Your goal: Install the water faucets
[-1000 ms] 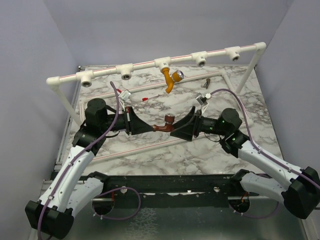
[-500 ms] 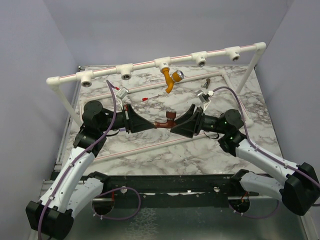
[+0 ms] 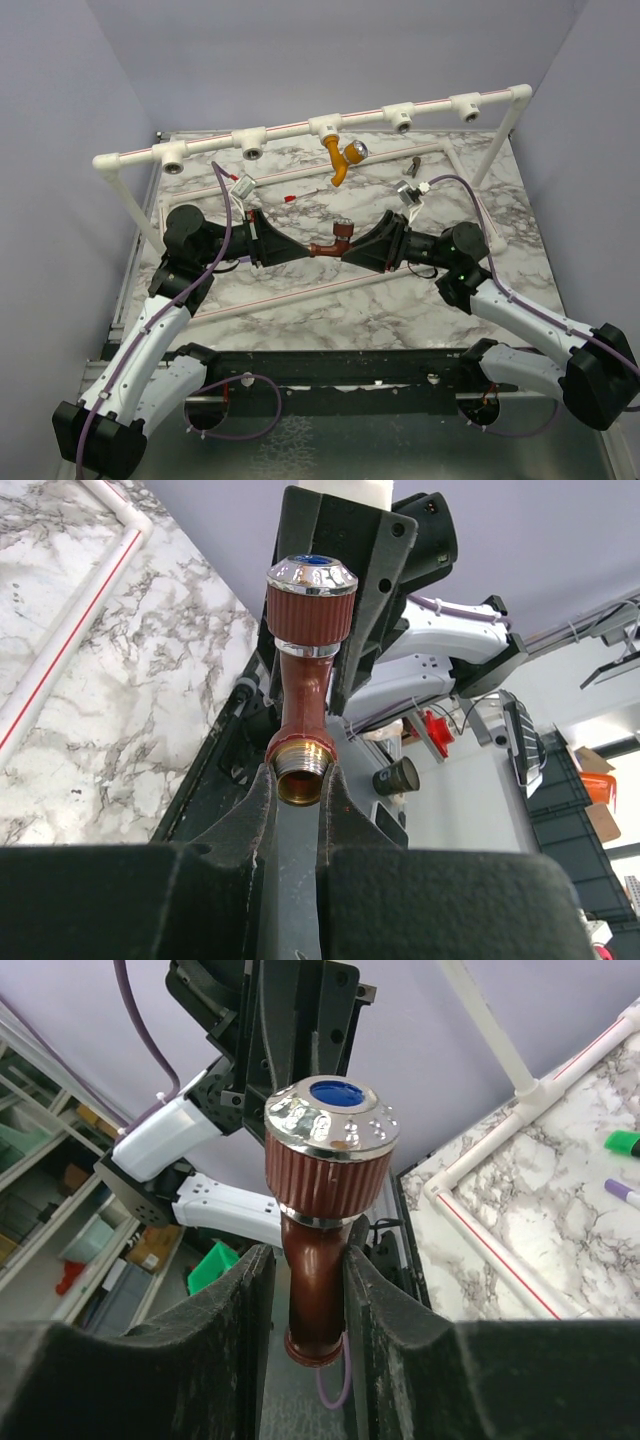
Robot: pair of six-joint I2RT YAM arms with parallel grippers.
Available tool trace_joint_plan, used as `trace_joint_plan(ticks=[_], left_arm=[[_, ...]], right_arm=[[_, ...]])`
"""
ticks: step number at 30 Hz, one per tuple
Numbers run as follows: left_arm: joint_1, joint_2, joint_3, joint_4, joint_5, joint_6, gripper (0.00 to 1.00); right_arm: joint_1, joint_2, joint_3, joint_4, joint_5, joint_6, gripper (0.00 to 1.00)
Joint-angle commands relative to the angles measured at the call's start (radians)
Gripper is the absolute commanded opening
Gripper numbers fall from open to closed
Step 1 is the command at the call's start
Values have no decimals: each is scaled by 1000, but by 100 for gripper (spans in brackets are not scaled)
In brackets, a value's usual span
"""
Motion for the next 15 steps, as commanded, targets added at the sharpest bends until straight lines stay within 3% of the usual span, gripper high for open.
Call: trace_joint_plan(ticks=[1, 4, 5, 13, 15], left_arm=[[-3, -16, -10, 55, 15, -17, 0], [-3, -14, -12, 55, 14, -18, 0], [-3, -14, -12, 56, 14, -20, 0], [-3, -10, -15, 61, 11, -23, 0], [-3, -10, -18, 60, 9, -23, 7]], right_arm=[[-5, 3, -17, 44, 18, 5, 31], [-5, 1, -19, 37, 24, 2, 5], [-5, -2, -19, 32, 26, -2, 1], [-5, -33, -11, -14, 57, -47, 1], [-5, -41, -6, -37, 62, -62, 1]])
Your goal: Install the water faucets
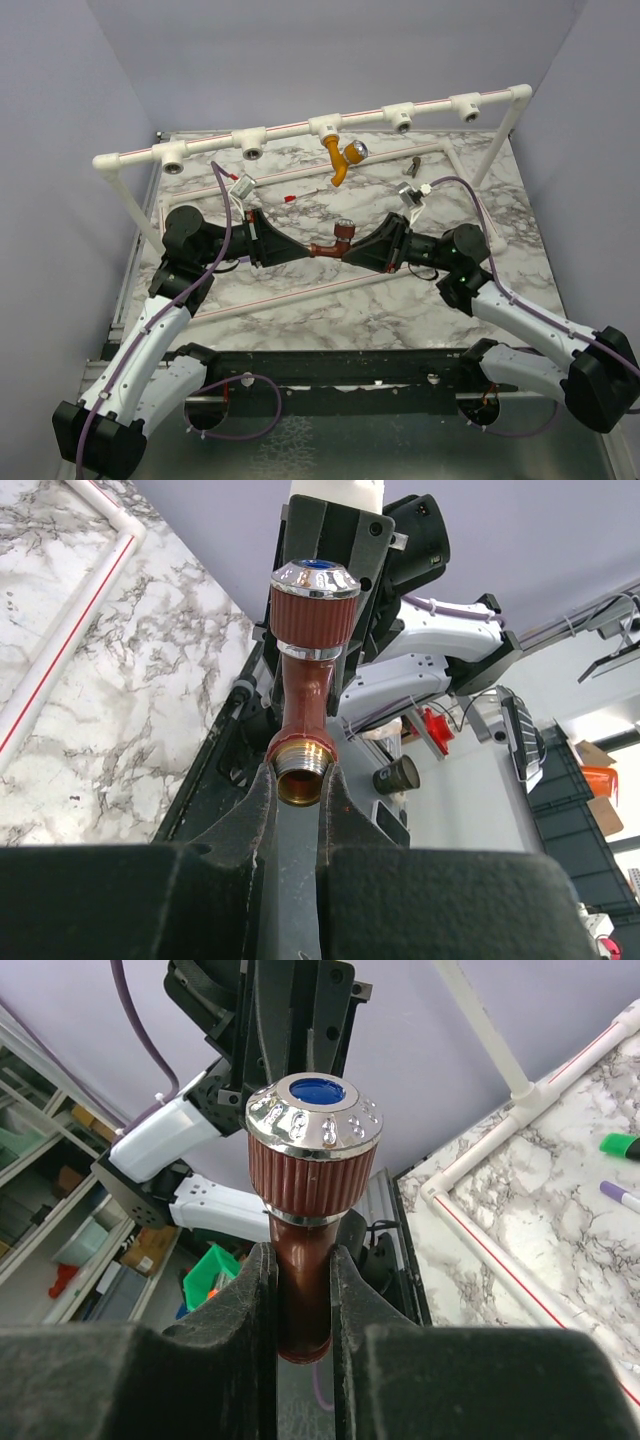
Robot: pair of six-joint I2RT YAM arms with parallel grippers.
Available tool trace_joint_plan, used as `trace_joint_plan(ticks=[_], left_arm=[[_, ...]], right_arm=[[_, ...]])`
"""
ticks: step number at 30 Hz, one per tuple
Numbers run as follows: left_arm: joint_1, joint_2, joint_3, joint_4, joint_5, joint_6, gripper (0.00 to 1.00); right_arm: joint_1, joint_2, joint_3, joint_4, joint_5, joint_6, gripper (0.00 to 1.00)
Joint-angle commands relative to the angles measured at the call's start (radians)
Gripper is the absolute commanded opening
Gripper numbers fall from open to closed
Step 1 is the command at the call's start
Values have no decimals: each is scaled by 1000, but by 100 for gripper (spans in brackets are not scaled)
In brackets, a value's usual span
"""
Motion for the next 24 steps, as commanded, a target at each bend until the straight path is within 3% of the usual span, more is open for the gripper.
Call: trace_joint_plan(ticks=[1, 5, 12, 18, 21, 24], left_arm=[[-4, -7, -14, 24, 2, -5, 10], [-3, -6, -17, 15, 3, 1, 27], [-4, 1, 33, -73, -12, 64, 70], [-3, 32, 123, -213, -17, 169, 84], [-3, 62, 200, -350, -41, 268, 86], [-3, 79, 247, -373, -42, 293, 87]], right_arm=[[-4, -28, 7, -36, 45, -59, 1], [-4, -49, 13, -86, 57, -106, 1], [-4, -95, 42, -196, 70, -191, 1], [-3, -159, 82, -354, 122, -300, 1], [-4, -194, 123, -476, 160, -374, 0], [-4, -229, 160, -591, 212, -442, 1]])
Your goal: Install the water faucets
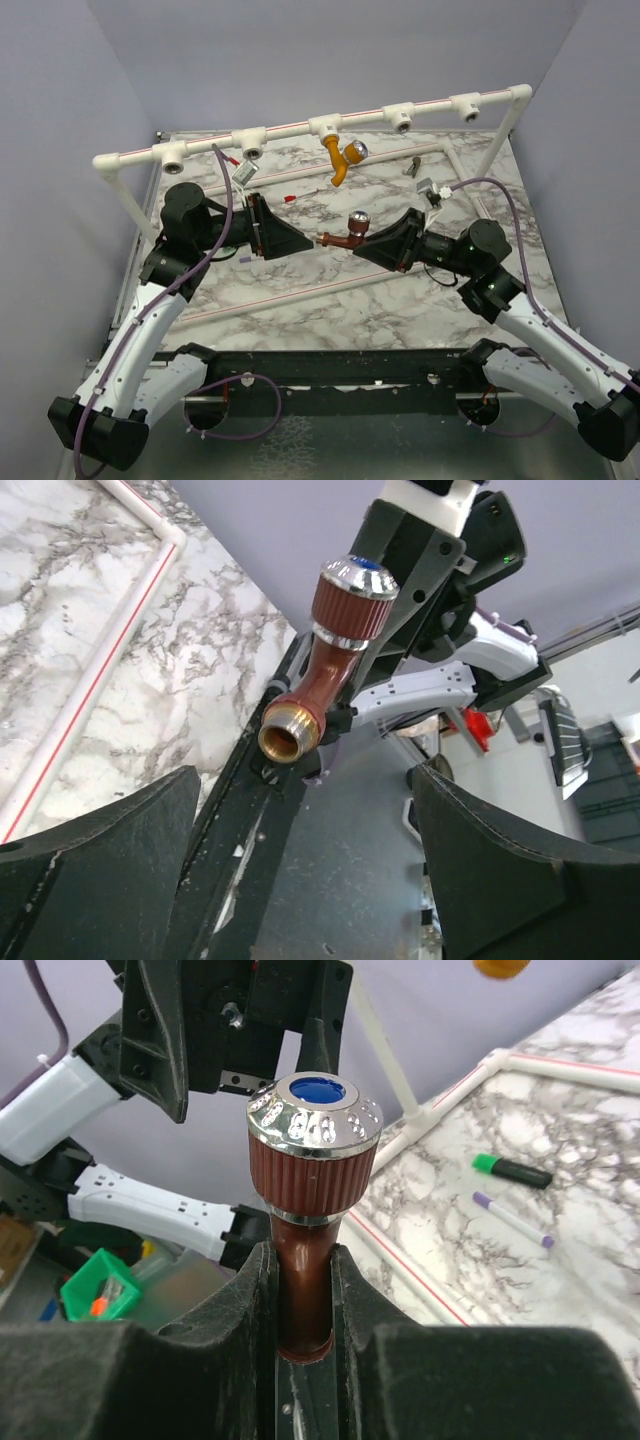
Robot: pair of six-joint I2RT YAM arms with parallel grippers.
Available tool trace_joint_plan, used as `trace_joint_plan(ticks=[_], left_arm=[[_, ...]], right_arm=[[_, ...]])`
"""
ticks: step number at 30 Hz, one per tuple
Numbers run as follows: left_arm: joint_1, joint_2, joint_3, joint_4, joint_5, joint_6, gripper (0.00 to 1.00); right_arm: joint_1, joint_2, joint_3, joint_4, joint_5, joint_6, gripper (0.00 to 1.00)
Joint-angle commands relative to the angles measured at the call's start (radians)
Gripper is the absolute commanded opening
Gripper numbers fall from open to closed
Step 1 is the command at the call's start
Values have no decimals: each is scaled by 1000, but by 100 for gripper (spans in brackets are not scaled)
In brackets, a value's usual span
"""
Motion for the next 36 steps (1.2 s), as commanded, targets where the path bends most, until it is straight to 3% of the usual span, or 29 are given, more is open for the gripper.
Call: trace_joint_plan(ticks=[1, 8, 14, 25, 36], left_arm=[[-1, 20, 86, -115, -27, 114, 88], [-2, 105, 280, -115, -33, 152, 90], [-1, 219, 478, -148, -58, 239, 92], [-1, 464, 821, -290, -201, 346, 92], [-21, 697, 1072, -327, -169, 324, 82]], right_arm=[[-5, -62, 81, -218, 111, -153, 1], [-4, -120, 165, -499, 324, -297, 1], [-4, -144, 222, -638, 500, -354, 1], [-5, -177, 236, -715, 630, -371, 0], [-4, -177, 216, -710, 630, -364, 1]])
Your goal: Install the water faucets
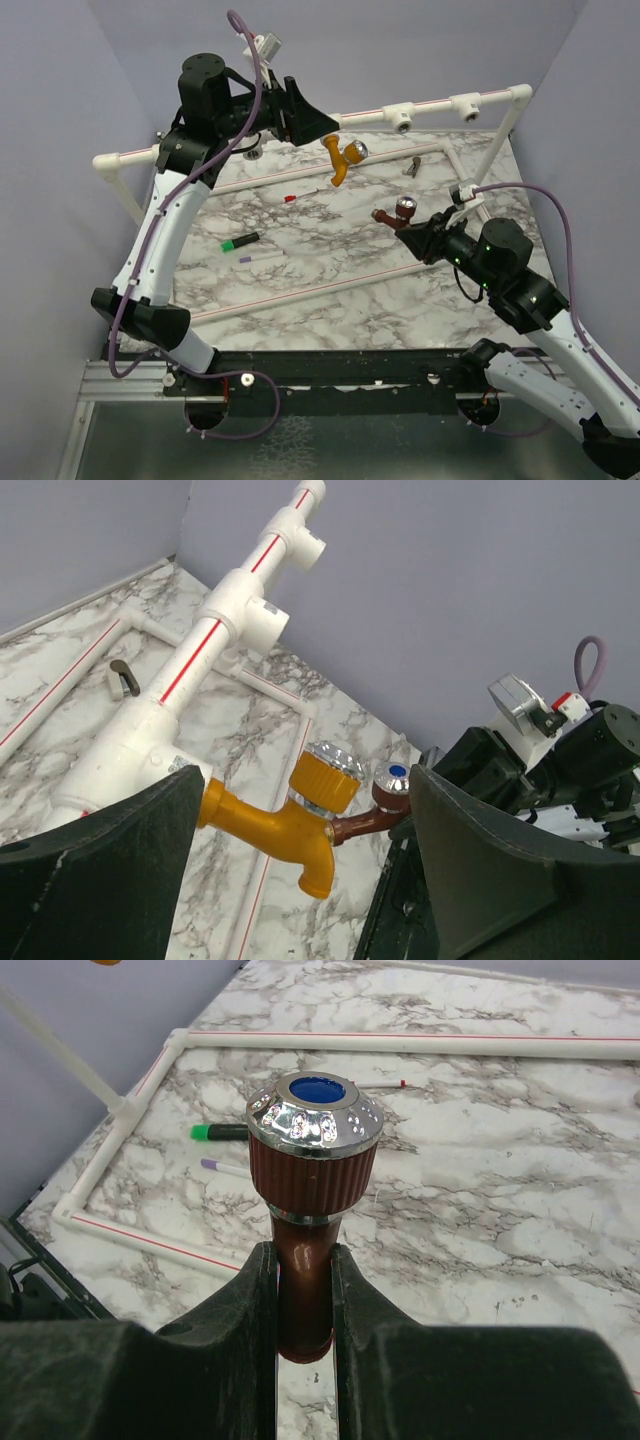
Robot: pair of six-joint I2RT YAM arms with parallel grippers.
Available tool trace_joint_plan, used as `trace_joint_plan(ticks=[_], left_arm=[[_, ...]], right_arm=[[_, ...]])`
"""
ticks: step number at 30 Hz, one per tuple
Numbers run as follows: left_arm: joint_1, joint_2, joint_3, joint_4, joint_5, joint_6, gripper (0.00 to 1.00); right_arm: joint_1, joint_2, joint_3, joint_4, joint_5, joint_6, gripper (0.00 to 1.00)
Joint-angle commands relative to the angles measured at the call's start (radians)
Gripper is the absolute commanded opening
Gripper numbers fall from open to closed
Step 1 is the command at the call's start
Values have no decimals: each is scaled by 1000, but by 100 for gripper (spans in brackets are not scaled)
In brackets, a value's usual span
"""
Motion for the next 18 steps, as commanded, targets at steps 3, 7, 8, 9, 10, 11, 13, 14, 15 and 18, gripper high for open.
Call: trace_joint_plan(ticks=[3, 7, 8, 9, 10, 11, 13, 14, 15, 18], left_arm=[[-41, 96, 98, -29, 16, -33, 73], [-67, 143, 145, -59, 4, -38, 69], [-73, 154, 161, -74, -5, -34, 69], [-79, 163, 179, -93, -13, -27, 69], [-84, 169, 195, -117, -29, -18, 69], [-88, 170, 207, -140, -53, -8, 69], [-92, 161, 217, -193, -126, 6, 71], [-93, 152, 216, -220, -166, 9, 72], [-93, 142, 217, -252, -213, 11, 72], [-93, 95, 191, -317, -344, 0, 72]], right_arm=[[-4, -16, 6, -2, 23, -2, 0], [-4, -17, 5, -2, 21, -1, 0], [-4, -16, 4, -3, 20, -1, 0], [-3, -16, 2, -3, 20, 0, 0], [-4, -18, 1, -3, 18, 1, 0], [-4, -19, 0, -3, 17, 2, 0], [-4, -19, -4, -3, 18, 3, 0], [-4, -21, -4, -3, 18, 5, 0], [-4, -22, -8, -3, 20, 5, 1], [-4, -25, -11, -1, 25, 4, 1]])
